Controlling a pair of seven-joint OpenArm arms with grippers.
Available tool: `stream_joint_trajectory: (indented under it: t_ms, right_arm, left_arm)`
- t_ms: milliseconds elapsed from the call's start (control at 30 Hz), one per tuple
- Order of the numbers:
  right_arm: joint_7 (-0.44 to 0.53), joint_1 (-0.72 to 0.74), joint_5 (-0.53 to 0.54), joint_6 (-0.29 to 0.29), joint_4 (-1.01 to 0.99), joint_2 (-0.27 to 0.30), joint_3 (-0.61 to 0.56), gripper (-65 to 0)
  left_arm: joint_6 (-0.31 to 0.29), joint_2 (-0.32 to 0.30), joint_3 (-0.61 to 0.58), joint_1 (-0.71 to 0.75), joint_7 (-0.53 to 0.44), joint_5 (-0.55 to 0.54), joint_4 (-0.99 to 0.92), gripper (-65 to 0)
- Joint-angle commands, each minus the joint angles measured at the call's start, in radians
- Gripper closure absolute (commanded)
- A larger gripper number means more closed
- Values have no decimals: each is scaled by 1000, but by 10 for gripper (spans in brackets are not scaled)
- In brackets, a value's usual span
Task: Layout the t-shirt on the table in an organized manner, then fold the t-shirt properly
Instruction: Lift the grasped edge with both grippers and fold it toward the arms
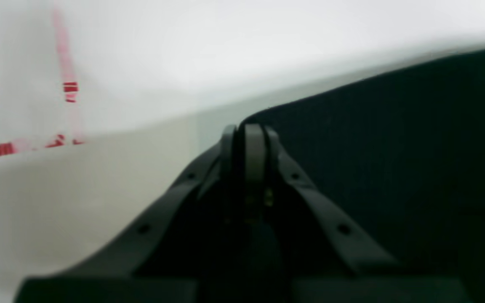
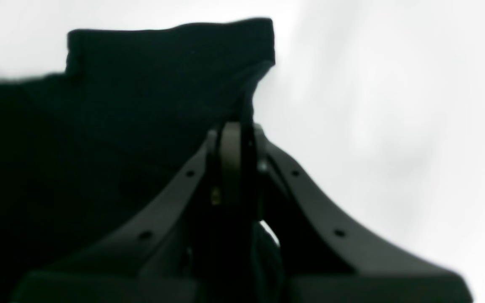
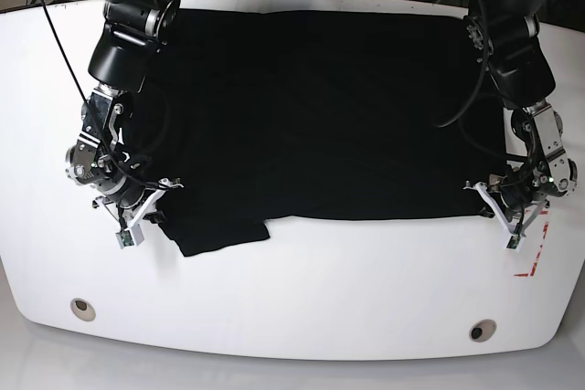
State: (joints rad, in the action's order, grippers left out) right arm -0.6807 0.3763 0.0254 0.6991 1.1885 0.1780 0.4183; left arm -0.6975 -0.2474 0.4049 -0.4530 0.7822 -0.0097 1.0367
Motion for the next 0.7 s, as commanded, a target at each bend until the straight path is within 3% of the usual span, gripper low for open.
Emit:
stream_joint_trajectory:
  t_ms: [0, 667]
  right_arm:
    - [-7, 8, 11, -1, 64, 13, 4, -2]
    - [-205, -218, 12, -1, 505, 12, 11, -3]
  left_arm:
    - [-1, -16, 1, -25, 6, -14, 46, 0]
    - [-1, -22, -1, 201, 119, -103, 390, 0]
